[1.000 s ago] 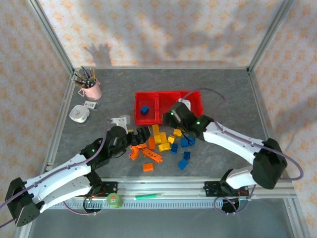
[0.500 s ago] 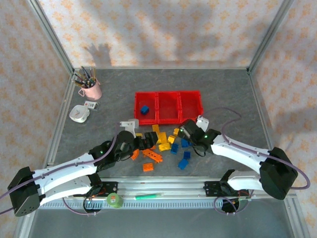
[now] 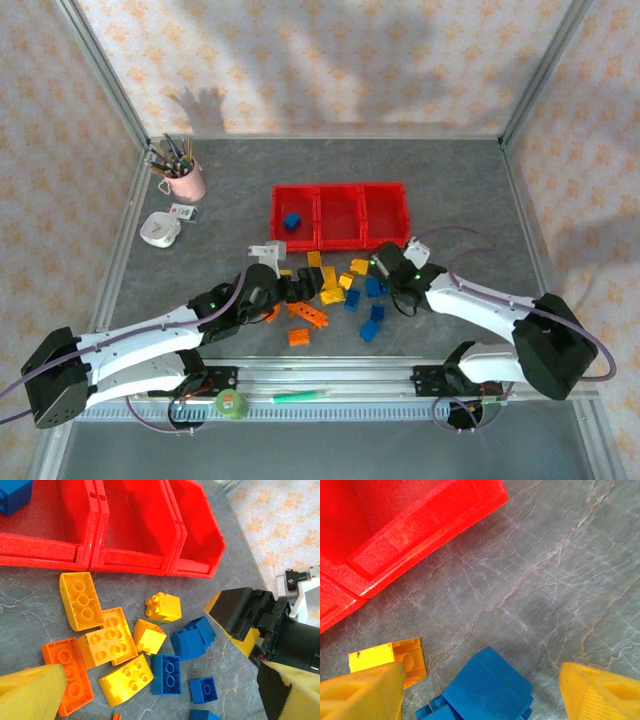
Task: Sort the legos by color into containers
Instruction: Pick up the lego from the bottom-center of the table.
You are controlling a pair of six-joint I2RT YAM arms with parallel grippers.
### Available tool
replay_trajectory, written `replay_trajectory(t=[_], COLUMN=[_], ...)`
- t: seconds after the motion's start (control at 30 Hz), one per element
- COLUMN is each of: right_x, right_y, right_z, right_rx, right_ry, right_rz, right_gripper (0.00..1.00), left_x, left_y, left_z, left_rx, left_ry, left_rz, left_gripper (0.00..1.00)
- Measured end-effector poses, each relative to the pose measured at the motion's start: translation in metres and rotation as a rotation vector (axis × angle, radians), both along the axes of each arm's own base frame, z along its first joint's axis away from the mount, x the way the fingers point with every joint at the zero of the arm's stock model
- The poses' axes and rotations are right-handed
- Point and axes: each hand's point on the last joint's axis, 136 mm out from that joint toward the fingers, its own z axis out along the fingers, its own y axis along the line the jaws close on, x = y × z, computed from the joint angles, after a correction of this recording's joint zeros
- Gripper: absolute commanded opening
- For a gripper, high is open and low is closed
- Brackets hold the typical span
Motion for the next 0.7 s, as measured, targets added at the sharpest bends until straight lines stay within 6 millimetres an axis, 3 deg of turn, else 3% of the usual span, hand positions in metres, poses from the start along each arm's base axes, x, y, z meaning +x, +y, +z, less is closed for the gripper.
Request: replay_trajectory(t=[0.33,0.7], right_x=[-0.001,0.004], right_y=[0.006,0.006], right_z=[-0.024,-0.027], right_rx=[-0.011,-0.001], right_ry=[0.066,0.067], right_rz=[0.02,0.007], right_gripper=[0.78,0.7], left_x=[-0.001,-0.001], left_y=[-0.003,-0.004], left_z=[-0.004,-0.002], left_rx=[0.01,0.006], left_ry=[0.008,0.004], left_rz=[-0.008,-0.009], left_gripper=[0.99,0.99])
